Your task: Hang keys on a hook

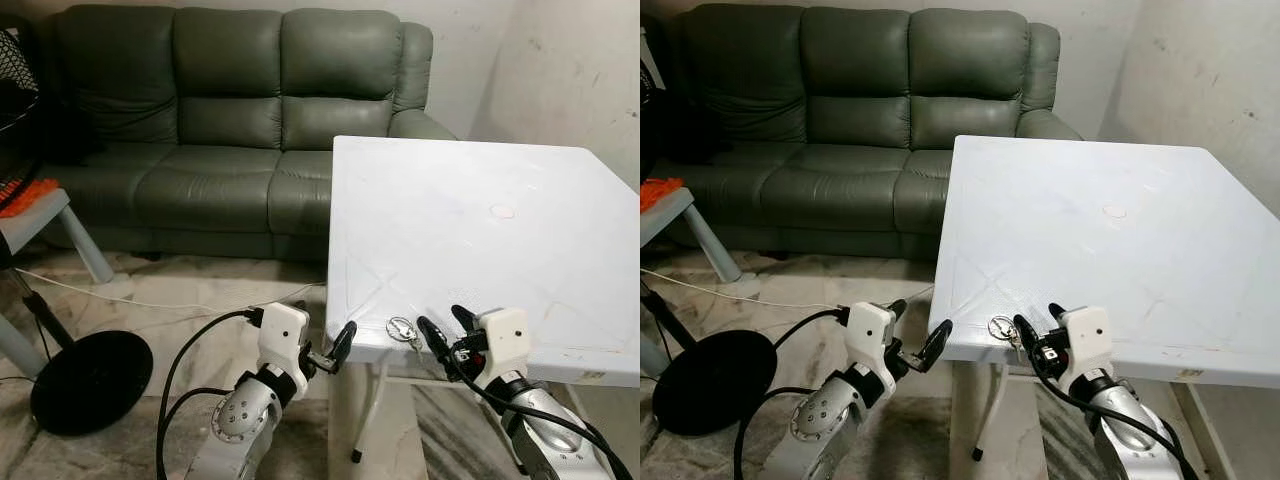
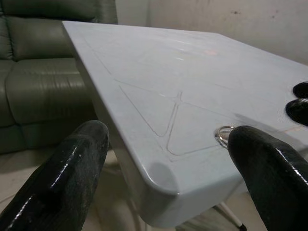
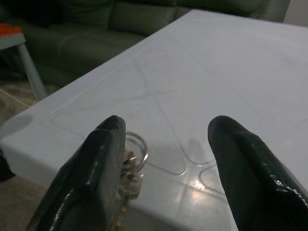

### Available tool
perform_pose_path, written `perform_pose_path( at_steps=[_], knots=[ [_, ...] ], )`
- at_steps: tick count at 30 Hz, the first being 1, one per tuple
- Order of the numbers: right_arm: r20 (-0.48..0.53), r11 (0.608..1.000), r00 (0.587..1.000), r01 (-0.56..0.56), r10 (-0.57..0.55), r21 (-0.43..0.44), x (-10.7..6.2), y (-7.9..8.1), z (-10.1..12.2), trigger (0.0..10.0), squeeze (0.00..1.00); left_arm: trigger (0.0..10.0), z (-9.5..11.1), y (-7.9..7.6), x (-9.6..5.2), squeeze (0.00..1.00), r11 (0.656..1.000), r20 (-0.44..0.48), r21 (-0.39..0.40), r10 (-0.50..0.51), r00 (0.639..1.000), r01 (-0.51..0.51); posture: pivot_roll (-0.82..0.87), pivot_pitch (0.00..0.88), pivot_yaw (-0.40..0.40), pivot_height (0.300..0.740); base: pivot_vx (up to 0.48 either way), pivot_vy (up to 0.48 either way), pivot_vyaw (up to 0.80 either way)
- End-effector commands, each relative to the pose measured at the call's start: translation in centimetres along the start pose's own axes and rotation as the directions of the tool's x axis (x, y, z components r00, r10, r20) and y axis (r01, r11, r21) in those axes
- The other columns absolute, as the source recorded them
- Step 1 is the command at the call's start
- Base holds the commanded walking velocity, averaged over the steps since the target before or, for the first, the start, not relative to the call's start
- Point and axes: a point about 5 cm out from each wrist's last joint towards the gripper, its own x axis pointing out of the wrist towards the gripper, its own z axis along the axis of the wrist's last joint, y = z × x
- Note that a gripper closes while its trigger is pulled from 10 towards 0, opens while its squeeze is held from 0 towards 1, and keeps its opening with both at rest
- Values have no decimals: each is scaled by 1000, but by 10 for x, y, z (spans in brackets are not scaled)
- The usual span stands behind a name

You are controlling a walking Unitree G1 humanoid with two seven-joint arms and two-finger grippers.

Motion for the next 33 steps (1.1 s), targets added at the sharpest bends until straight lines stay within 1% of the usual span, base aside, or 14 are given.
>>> perform_pose_path(
  at_steps=[1, 3, 4, 5, 6, 7, 11, 14, 16, 18, 23, 26, 33],
  knots=[
    [-18, 1000, 1000, -3, 3, -18, 0, 3, 1, 10000, 0, 10000, 4, -4, 0, 0, 1000, 3, 14, -25, 1000, 25, -15, 0, -37, 740, 0, 0, 0],
    [-33, 1000, 999, 3, -4, -28, 1, 6, 0, 10000, 0, 10000, 4, -4, 0, 0, 1000, 0, 14, -25, 1000, 25, -15, 0, -37, 740, 0, 0, 0],
    [-51, 1000, 999, 2, -3, -21, 3, 11, -1, 10000, 0, 10000, 3, -4, 0, 0, 1000, -3, 13, -27, 1000, 27, -14, 0, -38, 740, 0, 0, 0],
    [-51, 1000, 999, 2, -3, -21, 3, 11, -1, 10000, 0, 10000, 3, -4, 0, 0, 1000, -3, 13, -27, 1000, 27, -14, 0, -38, 740, 0, 0, 0],
    [-71, 1000, 997, -1, 0, -7, 4, 14, -3, 10000, 0, 10000, 3, -5, 1, 0, 1000, -8, 11, -28, 1000, 28, -13, 1, -39, 740, 0, 0, 0],
    [-74, 1000, 997, -2, 1, -14, 5, 17, -4, 10000, 0, 10000, 3, -5, 1, 0, 1000, -9, 11, -29, 1000, 29, -13, 1, -39, 740, 0, 0, 0],
    [-90, 1000, 996, 7, -10, -28, 6, 20, -6, 10000, 0, 10000, 3, -5, 1, 0, 999, -12, 11, -31, 999, 31, -12, 2, -39, 740, 0, 0, 0],
    [-115, 1000, 993, 16, -18, -17, 9, 25, -10, 10000, 0, 10000, 4, -5, 2, 0, 999, -14, 13, -34, 999, 34, -11, 4, -38, 740, 0, 0, 0],
    [-108, 1000, 994, 10, -12, -11, 9, 26, -9, 10000, 0, 10000, 4, -6, 1, 0, 999, -13, 13, -36, 999, 36, -11, 5, -39, 740, 0, 0, 0],
    [-117, 999, 993, 14, -18, -29, 9, 27, -11, 10000, 0, 10000, 4, -5, 1, 0, 999, -16, 13, -34, 999, 34, -12, 5, -38, 740, 0, 0, 0],
    [-123, 1000, 992, 20, -21, -8, 12, 30, -11, 10000, 0, 10000, 4, -7, 3, 0, 999, -17, 11, -39, 999, 39, -13, 6, -36, 740, 0, 0, 0],
    [-119, 1000, 993, 19, -20, -13, 14, 32, -9, 10000, 0, 10000, 4, -7, 3, 0, 999, -18, 10, -40, 999, 40, -13, 6, -36, 740, 0, 0, 0],
    [-97, 1000, 995, 12, -13, -10, 24, 37, -4, 10000, 0, 10000, 4, -9, 4, 0, 999, -20, 9, -46, 999, 47, -15, 2, -35, 740, 0, 0, 0]
  ],
)
